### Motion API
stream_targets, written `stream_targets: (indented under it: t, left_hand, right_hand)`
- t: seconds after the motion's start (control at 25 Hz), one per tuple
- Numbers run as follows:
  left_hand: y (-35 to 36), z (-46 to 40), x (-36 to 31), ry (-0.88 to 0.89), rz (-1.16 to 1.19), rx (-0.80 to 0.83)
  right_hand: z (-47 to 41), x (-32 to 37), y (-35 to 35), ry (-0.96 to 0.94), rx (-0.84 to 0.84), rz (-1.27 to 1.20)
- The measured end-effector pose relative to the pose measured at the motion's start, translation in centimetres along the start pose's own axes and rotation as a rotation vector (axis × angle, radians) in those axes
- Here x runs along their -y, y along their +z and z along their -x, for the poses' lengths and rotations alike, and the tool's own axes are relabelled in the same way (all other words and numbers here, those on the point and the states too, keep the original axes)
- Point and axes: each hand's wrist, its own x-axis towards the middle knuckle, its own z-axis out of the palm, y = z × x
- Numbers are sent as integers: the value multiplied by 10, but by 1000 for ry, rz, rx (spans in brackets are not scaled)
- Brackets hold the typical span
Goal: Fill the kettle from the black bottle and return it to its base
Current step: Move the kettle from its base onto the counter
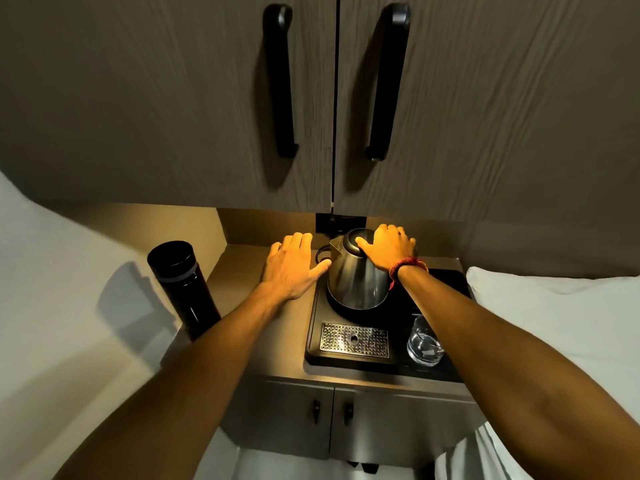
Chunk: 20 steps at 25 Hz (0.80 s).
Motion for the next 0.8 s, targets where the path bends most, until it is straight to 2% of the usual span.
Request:
stream_targets:
  t: [0.12, 0.24, 0.4, 0.52, 0.68, 0.8]
  left_hand:
    - [0, -10, 0, -1, -35, -10]
    - [-6, -17, -1, 73, -97, -12]
    - [-12, -22, 9, 95, -150, -12]
    - [-15, -24, 14, 107, -206, 16]
    - [-30, -29, 23, 86, -201, -2]
    - [-42, -28, 36, 61, -208, -1]
  right_hand:
    - [-5, 1, -3, -33, -12, -106]
    - [-8, 2, -2, -34, -23, -160]
    - [-11, -11, -9, 37, 27, -491]
    - [-14, -32, -4, 196, 106, -644]
    - [-16, -47, 13, 296, 124, -751]
    - [-18, -48, 14, 289, 81, -746]
